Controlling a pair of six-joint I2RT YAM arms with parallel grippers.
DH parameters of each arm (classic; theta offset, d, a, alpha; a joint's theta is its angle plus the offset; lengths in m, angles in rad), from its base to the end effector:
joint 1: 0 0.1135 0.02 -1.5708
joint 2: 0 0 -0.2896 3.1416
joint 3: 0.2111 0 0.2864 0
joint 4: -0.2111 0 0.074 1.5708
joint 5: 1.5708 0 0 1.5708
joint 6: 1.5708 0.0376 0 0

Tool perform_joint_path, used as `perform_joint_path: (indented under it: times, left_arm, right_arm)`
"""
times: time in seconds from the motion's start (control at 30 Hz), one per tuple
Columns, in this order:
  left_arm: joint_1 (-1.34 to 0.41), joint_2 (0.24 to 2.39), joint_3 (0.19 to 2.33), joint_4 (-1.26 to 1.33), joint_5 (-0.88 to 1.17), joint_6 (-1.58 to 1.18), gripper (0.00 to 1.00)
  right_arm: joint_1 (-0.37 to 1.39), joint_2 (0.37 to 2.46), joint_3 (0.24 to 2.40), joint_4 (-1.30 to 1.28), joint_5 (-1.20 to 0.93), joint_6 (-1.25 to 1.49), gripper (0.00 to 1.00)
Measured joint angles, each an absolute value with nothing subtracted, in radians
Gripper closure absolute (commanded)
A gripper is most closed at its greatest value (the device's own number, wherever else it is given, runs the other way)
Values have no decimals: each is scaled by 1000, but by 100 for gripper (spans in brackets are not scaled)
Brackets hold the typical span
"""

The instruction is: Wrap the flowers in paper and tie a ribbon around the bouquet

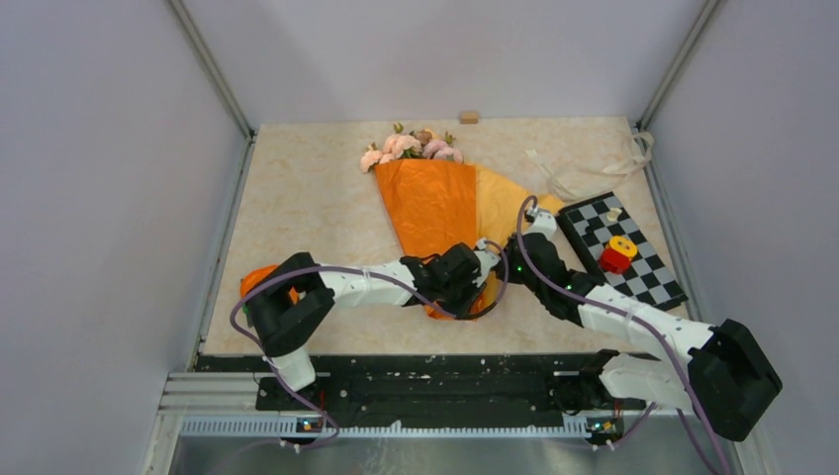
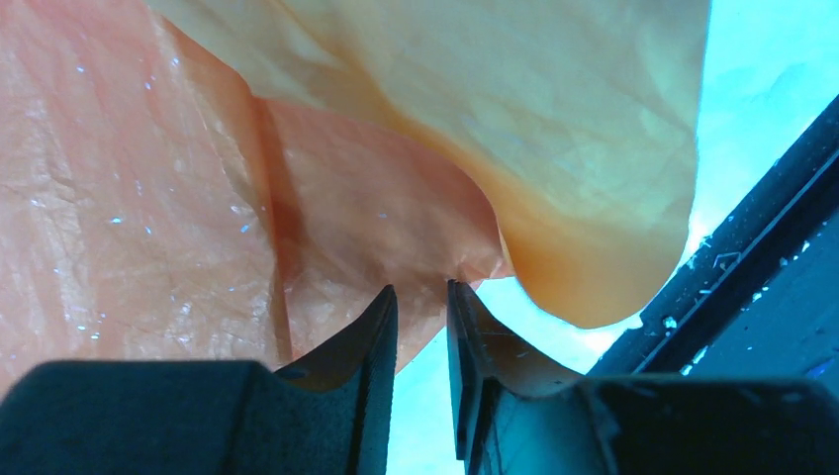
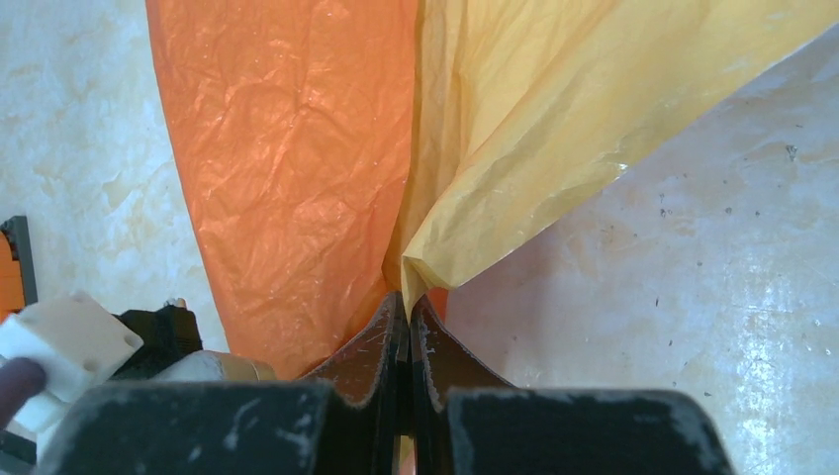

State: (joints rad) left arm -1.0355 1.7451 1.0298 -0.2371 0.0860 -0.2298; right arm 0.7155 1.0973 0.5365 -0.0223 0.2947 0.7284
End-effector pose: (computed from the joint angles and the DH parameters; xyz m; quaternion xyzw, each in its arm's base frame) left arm 0.1939 -0.3333 0.1695 0.3851 0.8704 -0.2128 0.2210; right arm 0.1950 0.1550 0.2126 0.0752 0.8705 0.2128 0.4373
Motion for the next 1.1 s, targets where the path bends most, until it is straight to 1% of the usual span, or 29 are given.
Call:
perform_joint_path:
  times: [0.1,0.2,0.5,0.53,0.57,0.6,0.83,0.93,1.03,1.1]
  left_arm:
    - [-1042,1744,1021,-239,89,-234,81]
    - [-1048,1748,1019,-239,88,-242,85]
    - [-1071,1776,1027,-231,46,-294,88]
    - [-1075,1776,1027,-231,36,-300,86]
    - [-1079,1776,1027,-231,26,-309,83]
    - [-1081,1775,1027,-231,20,-317,78]
    - [-1095,1736,1022,-242,3,-368,70]
    - [-1097,1670,1020,-260,6,-384,63]
    - [-1106,1563,1020,-253,5,-380,51]
    - [-1107,1500,1021,-260,-22,-396,48]
  right_arm:
    - [715,1097,537,-22,295,727,100]
    - [714,1097,537,-23,295,725,100]
    - [703,1097,537,-21,289,706,100]
    - [702,1097,536,-19,284,702,100]
    - [701,1097,536,-16,281,699,100]
    - [699,1097,535,-14,278,698,100]
    - [698,1096,530,19,263,692,100]
    - [700,1085,530,28,248,691,100]
    - [701,1082,530,36,242,690,100]
    - [702,1082,529,37,242,683,100]
